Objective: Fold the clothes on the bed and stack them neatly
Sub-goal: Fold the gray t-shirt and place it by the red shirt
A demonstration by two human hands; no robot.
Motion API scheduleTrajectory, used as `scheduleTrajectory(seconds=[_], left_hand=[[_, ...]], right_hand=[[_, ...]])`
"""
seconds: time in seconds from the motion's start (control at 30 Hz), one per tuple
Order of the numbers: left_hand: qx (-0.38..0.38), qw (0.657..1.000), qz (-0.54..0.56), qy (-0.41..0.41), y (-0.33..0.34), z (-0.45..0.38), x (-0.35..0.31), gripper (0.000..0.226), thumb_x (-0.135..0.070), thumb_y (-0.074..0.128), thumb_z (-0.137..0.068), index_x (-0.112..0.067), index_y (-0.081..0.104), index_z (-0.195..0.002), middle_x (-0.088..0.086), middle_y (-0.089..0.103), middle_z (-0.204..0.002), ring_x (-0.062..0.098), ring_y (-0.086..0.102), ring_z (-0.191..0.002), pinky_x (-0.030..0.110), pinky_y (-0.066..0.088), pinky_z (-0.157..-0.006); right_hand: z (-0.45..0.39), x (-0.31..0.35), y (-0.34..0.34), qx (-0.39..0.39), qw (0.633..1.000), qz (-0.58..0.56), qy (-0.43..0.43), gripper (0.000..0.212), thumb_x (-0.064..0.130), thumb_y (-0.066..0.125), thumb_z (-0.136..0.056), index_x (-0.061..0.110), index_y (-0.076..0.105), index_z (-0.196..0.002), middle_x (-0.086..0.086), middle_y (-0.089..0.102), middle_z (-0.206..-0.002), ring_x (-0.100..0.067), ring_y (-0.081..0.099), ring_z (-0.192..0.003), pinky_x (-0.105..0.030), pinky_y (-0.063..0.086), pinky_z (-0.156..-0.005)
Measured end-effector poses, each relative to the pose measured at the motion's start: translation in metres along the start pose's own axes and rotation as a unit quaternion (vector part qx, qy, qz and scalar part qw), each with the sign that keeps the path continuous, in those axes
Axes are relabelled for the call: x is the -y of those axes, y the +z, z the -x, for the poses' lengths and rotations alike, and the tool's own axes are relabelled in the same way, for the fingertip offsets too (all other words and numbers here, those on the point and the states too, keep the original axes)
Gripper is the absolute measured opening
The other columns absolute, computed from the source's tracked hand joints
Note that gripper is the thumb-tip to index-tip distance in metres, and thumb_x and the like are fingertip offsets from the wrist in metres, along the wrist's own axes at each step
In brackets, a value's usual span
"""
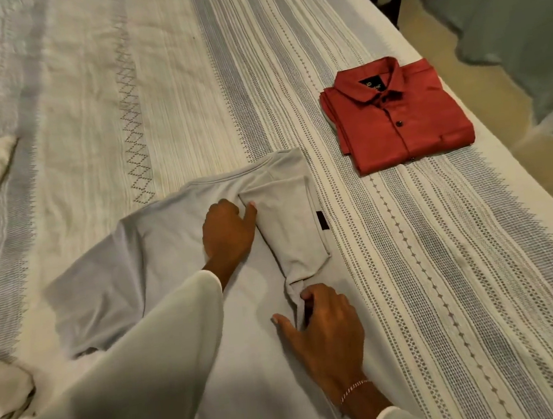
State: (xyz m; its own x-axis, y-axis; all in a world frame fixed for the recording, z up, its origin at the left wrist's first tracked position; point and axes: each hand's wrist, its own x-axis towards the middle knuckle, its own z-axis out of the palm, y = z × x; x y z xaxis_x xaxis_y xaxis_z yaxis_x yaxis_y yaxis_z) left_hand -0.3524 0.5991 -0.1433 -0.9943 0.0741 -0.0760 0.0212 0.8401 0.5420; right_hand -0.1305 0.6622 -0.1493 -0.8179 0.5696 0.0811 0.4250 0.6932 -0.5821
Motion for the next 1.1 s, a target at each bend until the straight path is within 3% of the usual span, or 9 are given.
scheduleTrajectory(seconds=[0.07, 0.17, 0.3, 0.57, 0.67, 0.77, 0.87, 0.97, 1.1], left_hand=[[0.057, 0.997, 0.035, -0.048, -0.002, -0.016, -0.005, 0.048, -0.052, 0.064, -0.09, -0.007, 0.069, -0.074, 0.006, 0.067, -0.07, 0.025, 0.065, -0.069, 0.031, 0.049, -0.064], [0.104, 0.981, 0.104, -0.127, -0.004, -0.037, -0.012, 0.035, -0.038, 0.069, -0.084, -0.003, 0.071, -0.088, 0.012, 0.072, -0.082, 0.029, 0.069, -0.075, 0.034, 0.057, -0.07], [0.118, 0.94, 0.243, -0.209, -0.012, -0.047, -0.02, 0.011, -0.01, 0.06, -0.096, -0.001, 0.065, -0.097, 0.018, 0.069, -0.088, 0.029, 0.068, -0.066, 0.04, 0.063, -0.058], [0.045, 0.984, 0.145, -0.099, 0.001, -0.036, -0.012, 0.021, -0.033, 0.054, -0.101, -0.014, 0.063, -0.101, 0.009, 0.07, -0.106, 0.031, 0.067, -0.096, 0.046, 0.058, -0.087], [0.029, 0.989, 0.117, -0.084, 0.001, -0.032, -0.013, 0.022, -0.031, 0.053, -0.102, -0.011, 0.063, -0.103, 0.01, 0.07, -0.107, 0.031, 0.065, -0.098, 0.043, 0.054, -0.092], [0.03, 0.984, 0.151, -0.087, 0.004, -0.033, -0.009, 0.014, -0.029, 0.057, -0.101, -0.017, 0.059, -0.093, 0.01, 0.07, -0.104, 0.032, 0.067, -0.096, 0.045, 0.057, -0.089], [0.043, 0.966, 0.216, -0.134, 0.007, -0.036, 0.001, 0.018, -0.035, 0.064, -0.094, -0.022, 0.056, -0.086, 0.006, 0.068, -0.094, 0.031, 0.07, -0.088, 0.049, 0.061, -0.08], [0.056, 0.959, 0.231, -0.155, 0.006, -0.025, 0.004, 0.037, -0.047, 0.07, -0.085, -0.016, 0.055, -0.099, 0.006, 0.067, -0.098, 0.028, 0.071, -0.089, 0.047, 0.061, -0.081], [0.027, 0.989, 0.114, -0.094, -0.008, 0.015, 0.0, 0.048, -0.045, 0.069, -0.089, -0.007, 0.053, -0.114, 0.001, 0.059, -0.101, 0.018, 0.058, -0.093, 0.034, 0.051, -0.085]], right_hand=[[0.0, -0.002, 0.004, 0.023, 0.996, -0.069, 0.047, 0.028, 0.041, 0.083, -0.077, 0.026, 0.066, -0.094, 0.015, 0.06, -0.076, -0.009, 0.055, -0.069, -0.034, 0.053, -0.066], [0.0, -0.003, 0.007, 0.027, 0.983, -0.173, 0.061, 0.009, 0.036, 0.075, -0.087, 0.031, 0.069, -0.092, 0.022, 0.061, -0.08, -0.006, 0.057, -0.079, -0.041, 0.053, -0.075], [0.002, -0.002, 0.003, 0.038, 0.965, -0.249, 0.069, 0.025, 0.056, 0.06, -0.088, 0.035, 0.07, -0.08, 0.021, 0.066, -0.079, -0.006, 0.06, -0.085, -0.031, 0.047, -0.081], [-0.001, 0.002, 0.006, 0.08, 0.989, -0.114, 0.058, 0.044, 0.075, 0.06, -0.075, 0.039, 0.064, -0.101, 0.025, 0.061, -0.083, -0.002, 0.052, -0.088, -0.033, 0.046, -0.082], [0.0, 0.006, 0.011, 0.069, 0.997, -0.03, 0.001, 0.029, 0.058, 0.062, -0.085, 0.036, 0.066, -0.104, 0.02, 0.063, -0.082, -0.008, 0.056, -0.081, -0.035, 0.047, -0.077], [0.0, 0.006, 0.012, 0.055, 0.992, -0.116, -0.005, 0.021, 0.036, 0.057, -0.096, 0.032, 0.071, -0.111, 0.018, 0.07, -0.091, -0.005, 0.064, -0.082, -0.038, 0.055, -0.079], [0.001, 0.002, 0.006, 0.081, 0.974, -0.212, 0.017, 0.029, 0.04, 0.055, -0.1, 0.027, 0.072, -0.12, 0.017, 0.072, -0.1, -0.003, 0.067, -0.091, -0.035, 0.058, -0.084], [0.01, -0.009, -0.01, 0.053, 0.975, -0.214, -0.017, 0.018, 0.035, 0.063, -0.098, 0.023, 0.071, -0.109, 0.014, 0.07, -0.097, -0.006, 0.066, -0.09, -0.032, 0.059, -0.077], [0.038, -0.026, -0.029, 0.026, 0.997, 0.001, -0.073, 0.038, 0.06, 0.07, -0.081, 0.024, 0.065, -0.09, 0.012, 0.061, -0.084, -0.006, 0.055, -0.073, -0.021, 0.049, -0.057]])
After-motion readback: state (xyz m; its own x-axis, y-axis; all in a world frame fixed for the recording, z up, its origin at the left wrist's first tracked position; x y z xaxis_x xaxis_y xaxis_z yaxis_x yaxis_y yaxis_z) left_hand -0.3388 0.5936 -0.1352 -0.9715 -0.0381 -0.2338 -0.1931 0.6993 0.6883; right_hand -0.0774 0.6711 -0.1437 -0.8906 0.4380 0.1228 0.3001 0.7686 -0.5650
